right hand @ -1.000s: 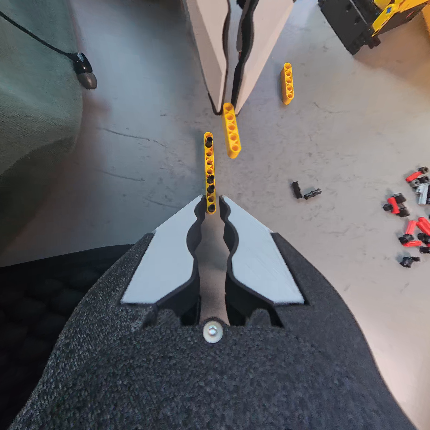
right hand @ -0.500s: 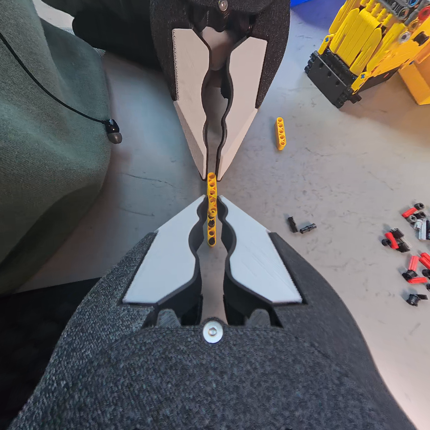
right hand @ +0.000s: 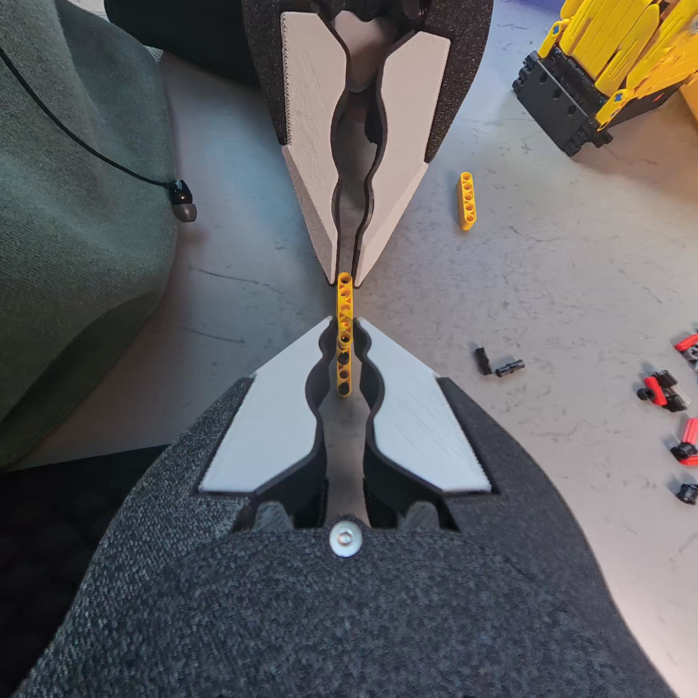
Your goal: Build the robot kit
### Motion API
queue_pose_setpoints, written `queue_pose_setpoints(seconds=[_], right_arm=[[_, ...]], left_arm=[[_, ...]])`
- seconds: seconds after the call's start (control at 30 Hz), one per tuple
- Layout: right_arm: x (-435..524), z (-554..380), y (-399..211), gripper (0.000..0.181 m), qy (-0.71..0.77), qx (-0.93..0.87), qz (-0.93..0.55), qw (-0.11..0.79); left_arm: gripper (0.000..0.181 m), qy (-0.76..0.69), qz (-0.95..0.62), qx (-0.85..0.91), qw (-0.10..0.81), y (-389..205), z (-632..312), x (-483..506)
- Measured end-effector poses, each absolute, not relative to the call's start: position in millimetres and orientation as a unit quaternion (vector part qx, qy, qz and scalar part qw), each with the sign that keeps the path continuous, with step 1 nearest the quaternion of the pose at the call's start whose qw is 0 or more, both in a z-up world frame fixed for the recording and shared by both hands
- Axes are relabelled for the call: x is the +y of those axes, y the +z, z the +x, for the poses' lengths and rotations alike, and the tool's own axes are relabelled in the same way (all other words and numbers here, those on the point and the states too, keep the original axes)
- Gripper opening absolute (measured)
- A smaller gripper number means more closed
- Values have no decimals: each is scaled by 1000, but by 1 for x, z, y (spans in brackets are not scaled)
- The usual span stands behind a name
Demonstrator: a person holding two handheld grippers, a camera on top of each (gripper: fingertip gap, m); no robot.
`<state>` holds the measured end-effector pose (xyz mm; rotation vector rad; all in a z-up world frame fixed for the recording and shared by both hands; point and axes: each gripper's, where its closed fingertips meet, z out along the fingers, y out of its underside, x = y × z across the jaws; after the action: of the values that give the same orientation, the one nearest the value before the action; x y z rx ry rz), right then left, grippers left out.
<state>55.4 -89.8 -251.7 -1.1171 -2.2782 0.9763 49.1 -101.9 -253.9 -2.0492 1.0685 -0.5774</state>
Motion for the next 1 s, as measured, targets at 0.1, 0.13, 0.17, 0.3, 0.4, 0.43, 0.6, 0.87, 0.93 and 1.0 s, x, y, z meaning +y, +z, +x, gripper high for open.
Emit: queue_pose_setpoints(seconds=[0.1, 0.13, 0.17, 0.3, 0.4, 0.43, 0.6, 0.87, 0.93, 1.0], right_arm=[[-90, 55, -252, 8, 352, -818, -406, 205], [-90, 55, -252, 8, 353, -818, -408, 203], [-90, 55, -252, 8, 353, -817, -408, 202], [-91, 55, -252, 8, 356, -814, -414, 197], [-91, 54, -252, 7, 352, -817, -415, 191], [-91, 54, -252, 7, 350, -818, -414, 190], [-92, 53, -253, 7, 337, -827, -412, 178], [-94, 53, -253, 7, 316, -845, -399, 164], [-94, 53, -254, 7, 310, -849, -399, 155], [-94, 54, -254, 7, 302, -855, -397, 143]], left_arm=[[7, -228, -800, 415, 369, -254, 49, -102], [7, -229, -800, 414, 368, -254, 49, -102], [7, -230, -800, 414, 368, -254, 49, -102], [7, -225, -800, 417, 368, -254, 47, -103], [9, -214, -803, 420, 365, -257, 44, -103], [10, -213, -803, 421, 365, -257, 44, -104], [12, -191, -809, 436, 345, -267, 42, -106], [7, -187, -806, 440, 349, -268, 43, -105], [7, -187, -805, 442, 349, -268, 43, -105], [7, -187, -804, 442, 349, -268, 43, -105]])
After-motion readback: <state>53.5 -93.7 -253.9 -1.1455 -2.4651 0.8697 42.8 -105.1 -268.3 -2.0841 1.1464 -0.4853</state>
